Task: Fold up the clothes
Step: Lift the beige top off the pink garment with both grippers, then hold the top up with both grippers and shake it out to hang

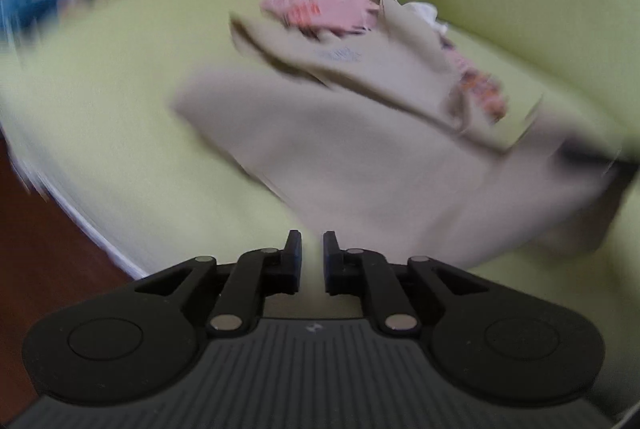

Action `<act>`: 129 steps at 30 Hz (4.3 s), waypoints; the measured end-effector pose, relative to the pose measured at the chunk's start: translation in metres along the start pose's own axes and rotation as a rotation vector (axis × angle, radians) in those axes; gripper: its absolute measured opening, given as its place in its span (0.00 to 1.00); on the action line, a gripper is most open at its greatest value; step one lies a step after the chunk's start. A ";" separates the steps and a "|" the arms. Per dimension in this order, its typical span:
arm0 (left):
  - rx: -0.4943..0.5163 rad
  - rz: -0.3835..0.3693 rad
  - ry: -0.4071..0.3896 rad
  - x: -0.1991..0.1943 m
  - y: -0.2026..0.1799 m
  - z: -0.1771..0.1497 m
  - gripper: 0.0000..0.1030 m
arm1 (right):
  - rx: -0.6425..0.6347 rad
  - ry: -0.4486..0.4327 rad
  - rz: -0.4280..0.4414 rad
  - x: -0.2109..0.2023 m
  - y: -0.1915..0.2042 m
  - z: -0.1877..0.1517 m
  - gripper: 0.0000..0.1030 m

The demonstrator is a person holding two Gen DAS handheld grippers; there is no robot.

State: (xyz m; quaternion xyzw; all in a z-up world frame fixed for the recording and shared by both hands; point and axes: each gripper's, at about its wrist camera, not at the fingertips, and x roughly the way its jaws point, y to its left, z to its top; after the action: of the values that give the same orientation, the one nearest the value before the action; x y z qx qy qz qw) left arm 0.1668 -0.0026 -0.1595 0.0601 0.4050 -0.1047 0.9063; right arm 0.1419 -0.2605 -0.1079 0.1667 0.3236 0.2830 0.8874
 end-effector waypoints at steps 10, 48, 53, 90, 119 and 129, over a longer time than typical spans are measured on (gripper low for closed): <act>0.771 0.268 -0.226 -0.003 -0.054 -0.051 0.43 | -0.056 -0.095 -0.065 -0.001 -0.011 0.064 0.05; 0.743 0.144 -0.171 0.017 -0.094 -0.053 0.03 | -0.694 0.251 -0.212 -0.023 0.027 -0.054 0.32; 0.752 0.131 -0.181 0.012 -0.095 -0.053 0.03 | -0.853 0.220 -0.202 -0.021 0.052 -0.046 0.30; 0.529 0.197 -0.120 0.001 -0.080 -0.043 0.02 | -0.942 0.036 -0.411 -0.061 0.079 -0.008 0.00; 1.183 0.498 -1.018 -0.425 -0.156 0.068 0.04 | -1.110 -0.496 -1.056 -0.395 0.265 0.048 0.00; 1.277 0.213 -0.891 -0.330 -0.275 0.108 0.04 | -0.915 -0.213 -1.257 -0.398 0.101 0.090 0.00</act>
State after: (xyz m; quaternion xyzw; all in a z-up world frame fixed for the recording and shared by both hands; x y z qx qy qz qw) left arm -0.0351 -0.2443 0.1523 0.5602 -0.1432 -0.2440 0.7786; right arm -0.0887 -0.4347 0.1975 -0.4036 0.1218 -0.1845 0.8878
